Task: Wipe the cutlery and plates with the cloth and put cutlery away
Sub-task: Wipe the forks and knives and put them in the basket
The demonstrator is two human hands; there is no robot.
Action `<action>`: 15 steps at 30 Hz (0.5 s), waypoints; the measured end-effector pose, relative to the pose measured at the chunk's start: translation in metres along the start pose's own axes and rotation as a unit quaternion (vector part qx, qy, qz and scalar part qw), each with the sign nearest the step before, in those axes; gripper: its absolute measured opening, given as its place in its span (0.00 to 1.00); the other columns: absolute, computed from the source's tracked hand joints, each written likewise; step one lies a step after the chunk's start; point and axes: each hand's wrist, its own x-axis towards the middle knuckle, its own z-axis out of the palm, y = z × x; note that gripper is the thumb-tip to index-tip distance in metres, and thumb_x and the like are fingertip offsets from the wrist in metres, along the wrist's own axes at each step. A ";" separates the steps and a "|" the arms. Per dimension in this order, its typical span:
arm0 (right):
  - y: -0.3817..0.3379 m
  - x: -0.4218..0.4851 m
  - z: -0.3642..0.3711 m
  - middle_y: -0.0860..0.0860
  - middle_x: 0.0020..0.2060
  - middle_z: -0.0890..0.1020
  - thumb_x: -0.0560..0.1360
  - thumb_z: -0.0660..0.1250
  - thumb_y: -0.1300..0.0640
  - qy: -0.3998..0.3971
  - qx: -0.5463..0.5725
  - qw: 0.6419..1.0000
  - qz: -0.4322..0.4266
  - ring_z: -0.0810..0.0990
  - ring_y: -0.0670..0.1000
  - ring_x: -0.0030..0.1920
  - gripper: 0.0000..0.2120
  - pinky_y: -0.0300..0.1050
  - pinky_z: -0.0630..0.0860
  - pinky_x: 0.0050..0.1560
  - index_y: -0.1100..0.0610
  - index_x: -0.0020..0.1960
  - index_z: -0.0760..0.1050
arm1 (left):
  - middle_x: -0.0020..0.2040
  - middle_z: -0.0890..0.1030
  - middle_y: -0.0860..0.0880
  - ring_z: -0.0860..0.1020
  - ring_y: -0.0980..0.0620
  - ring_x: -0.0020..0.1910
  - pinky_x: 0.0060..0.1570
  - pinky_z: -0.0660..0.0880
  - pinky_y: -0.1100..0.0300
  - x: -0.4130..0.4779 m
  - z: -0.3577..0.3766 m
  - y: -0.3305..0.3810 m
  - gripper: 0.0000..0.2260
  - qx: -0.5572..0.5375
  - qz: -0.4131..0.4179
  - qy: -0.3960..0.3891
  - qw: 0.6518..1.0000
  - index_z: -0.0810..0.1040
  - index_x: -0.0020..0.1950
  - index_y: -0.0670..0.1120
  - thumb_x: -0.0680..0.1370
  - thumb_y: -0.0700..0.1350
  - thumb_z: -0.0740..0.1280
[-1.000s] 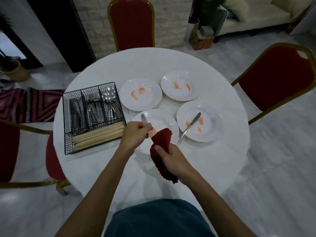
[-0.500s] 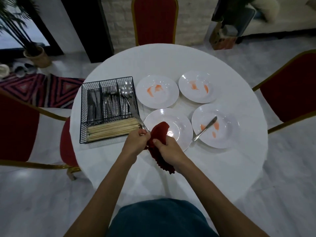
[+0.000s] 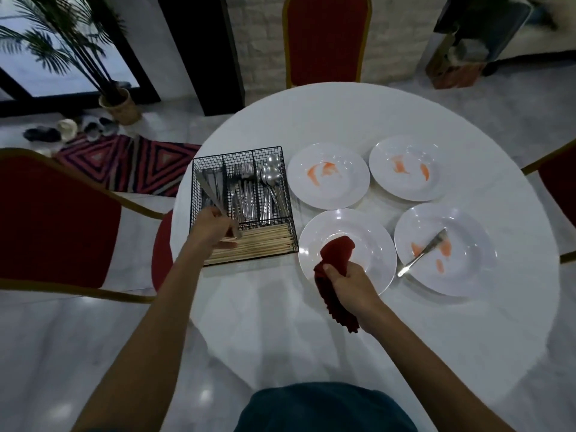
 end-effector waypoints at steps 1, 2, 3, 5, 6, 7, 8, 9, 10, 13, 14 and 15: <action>0.001 0.003 0.000 0.58 0.33 0.82 0.85 0.60 0.51 0.003 -0.001 1.000 0.003 0.81 0.56 0.29 0.10 0.49 0.79 0.31 0.56 0.51 0.75 | 0.43 0.82 0.40 0.84 0.44 0.41 0.41 0.84 0.44 0.009 -0.010 0.002 0.10 0.028 0.003 0.013 1.000 0.75 0.52 0.42 0.75 0.31 0.70; 0.001 0.005 0.001 0.58 0.34 0.82 0.84 0.61 0.50 0.006 -0.002 1.000 0.007 0.81 0.56 0.29 0.11 0.49 0.79 0.31 0.57 0.53 0.75 | 0.42 0.82 0.40 0.83 0.43 0.41 0.44 0.83 0.41 0.019 -0.017 0.003 0.11 0.056 0.008 0.027 0.998 0.76 0.52 0.42 0.73 0.32 0.71; 0.002 0.007 0.001 0.58 0.34 0.83 0.84 0.61 0.49 0.008 -0.001 1.000 0.011 0.81 0.56 0.29 0.12 0.49 0.79 0.31 0.58 0.54 0.75 | 0.43 0.83 0.40 0.83 0.42 0.41 0.47 0.83 0.39 0.030 -0.024 0.003 0.12 0.081 0.013 0.041 0.996 0.78 0.51 0.43 0.71 0.32 0.72; 0.004 0.010 0.002 0.58 0.36 0.83 0.84 0.61 0.49 0.010 -0.001 1.000 0.016 0.83 0.56 0.31 0.13 0.48 0.79 0.32 0.58 0.57 0.75 | 0.48 0.84 0.40 0.82 0.42 0.45 0.49 0.82 0.38 0.044 -0.031 0.006 0.13 0.124 0.020 0.058 0.990 0.80 0.52 0.45 0.70 0.32 0.71; 0.005 0.011 0.002 0.58 0.38 0.84 0.85 0.60 0.49 0.011 -0.004 1.000 0.019 0.84 0.56 0.33 0.13 0.47 0.79 0.32 0.58 0.59 0.74 | 0.53 0.83 0.39 0.82 0.40 0.49 0.49 0.82 0.39 0.049 -0.032 0.007 0.16 0.145 0.022 0.065 0.987 0.80 0.56 0.46 0.71 0.33 0.71; 0.006 0.012 0.002 0.58 0.40 0.84 0.85 0.60 0.49 0.011 -0.008 1.000 0.022 0.85 0.56 0.35 0.13 0.47 0.80 0.34 0.57 0.60 0.74 | 0.58 0.82 0.39 0.82 0.38 0.53 0.50 0.82 0.41 0.051 -0.031 0.010 0.21 0.163 0.025 0.071 0.984 0.79 0.64 0.45 0.72 0.33 0.71; 0.006 0.012 0.002 0.57 0.41 0.84 0.85 0.60 0.48 0.012 -0.010 1.000 0.025 0.85 0.56 0.37 0.13 0.47 0.81 0.35 0.57 0.61 0.73 | 0.61 0.81 0.38 0.81 0.37 0.56 0.51 0.82 0.44 0.053 -0.030 0.012 0.24 0.178 0.030 0.075 0.981 0.76 0.69 0.43 0.73 0.33 0.70; 0.007 0.012 0.002 0.57 0.43 0.84 0.85 0.60 0.48 0.013 -0.011 0.999 0.028 0.85 0.57 0.38 0.13 0.47 0.81 0.36 0.56 0.62 0.72 | 0.63 0.80 0.38 0.81 0.37 0.56 0.52 0.81 0.49 0.056 -0.030 0.013 0.25 0.193 0.034 0.080 0.977 0.74 0.72 0.41 0.74 0.32 0.69; 0.007 0.013 0.001 0.57 0.43 0.84 0.85 0.60 0.48 0.014 -0.009 0.999 0.031 0.85 0.57 0.39 0.12 0.47 0.82 0.36 0.55 0.62 0.72 | 0.64 0.79 0.38 0.81 0.38 0.56 0.50 0.80 0.53 0.056 -0.029 0.015 0.24 0.211 0.033 0.085 0.973 0.73 0.73 0.41 0.76 0.32 0.67; 0.010 0.012 -0.002 0.57 0.41 0.84 0.85 0.61 0.48 0.024 0.006 0.999 0.038 0.85 0.57 0.37 0.11 0.48 0.83 0.36 0.55 0.59 0.73 | 0.65 0.78 0.36 0.81 0.41 0.47 0.46 0.81 0.51 0.063 -0.026 0.011 0.24 0.236 0.034 0.092 0.967 0.73 0.73 0.41 0.77 0.31 0.65; 0.011 0.012 -0.004 0.57 0.40 0.84 0.84 0.61 0.48 0.028 0.014 0.999 0.041 0.85 0.57 0.36 0.12 0.49 0.82 0.35 0.56 0.58 0.74 | 0.65 0.78 0.36 0.81 0.40 0.48 0.48 0.82 0.48 0.065 -0.025 0.008 0.25 0.245 0.045 0.097 0.964 0.73 0.73 0.41 0.76 0.30 0.64; 0.012 0.011 -0.007 0.58 0.39 0.84 0.84 0.61 0.48 0.032 0.023 0.998 0.042 0.85 0.57 0.34 0.12 0.49 0.82 0.34 0.57 0.57 0.75 | 0.65 0.78 0.36 0.82 0.38 0.50 0.50 0.82 0.47 0.067 -0.024 0.005 0.25 0.256 0.060 0.099 0.960 0.74 0.73 0.42 0.75 0.30 0.63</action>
